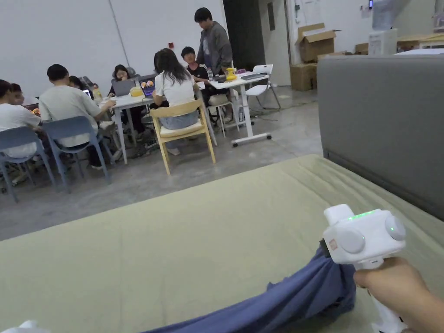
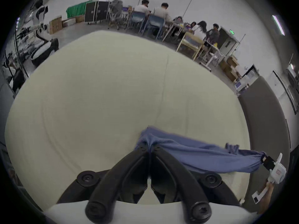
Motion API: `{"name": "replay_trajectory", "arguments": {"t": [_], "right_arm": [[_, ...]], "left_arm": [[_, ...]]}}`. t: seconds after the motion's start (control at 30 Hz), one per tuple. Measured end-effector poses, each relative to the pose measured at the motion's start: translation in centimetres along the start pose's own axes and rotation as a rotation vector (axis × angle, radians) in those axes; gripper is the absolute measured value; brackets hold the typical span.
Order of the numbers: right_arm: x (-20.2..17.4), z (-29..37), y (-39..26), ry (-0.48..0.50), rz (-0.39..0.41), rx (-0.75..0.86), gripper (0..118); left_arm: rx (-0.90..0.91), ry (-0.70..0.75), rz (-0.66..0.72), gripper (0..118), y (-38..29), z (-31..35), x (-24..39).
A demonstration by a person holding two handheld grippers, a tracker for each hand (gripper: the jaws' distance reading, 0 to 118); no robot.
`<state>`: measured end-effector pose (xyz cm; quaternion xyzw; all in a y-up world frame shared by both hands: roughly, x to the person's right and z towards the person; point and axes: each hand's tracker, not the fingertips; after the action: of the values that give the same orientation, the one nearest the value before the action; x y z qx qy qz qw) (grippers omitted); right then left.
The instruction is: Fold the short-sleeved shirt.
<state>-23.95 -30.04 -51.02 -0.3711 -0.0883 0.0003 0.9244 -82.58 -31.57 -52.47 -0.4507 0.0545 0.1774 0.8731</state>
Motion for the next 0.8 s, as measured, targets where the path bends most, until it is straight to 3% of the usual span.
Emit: {"name": "replay_trajectory", "arguments": {"t": [0.17,0.37,0.6,0.8], "right_arm": [[3.4,3.7,-7.7,0.041,-0.001,-0.036,4],[5.6,12.7,-14.4,0.103,0.114,-0.03,4],[7.6,21.4,-21.3,0.093,0.251,-0.101,4],[8.4,22.5,-27.5,0.071,0.305,-0.205,4]], "left_arm": [[-0.024,-0.056,-0.045,0,-6.6,3.3,-4.8],[-0.016,-0.063,-0.096,0,-13.7,11.8,-7.9],[-0.086,-0.1,-0.109,0,-21.6,19.1,-10.5],[-0.17,-0.077,-0.118,0,-27.8,19.9,-11.5]]}}
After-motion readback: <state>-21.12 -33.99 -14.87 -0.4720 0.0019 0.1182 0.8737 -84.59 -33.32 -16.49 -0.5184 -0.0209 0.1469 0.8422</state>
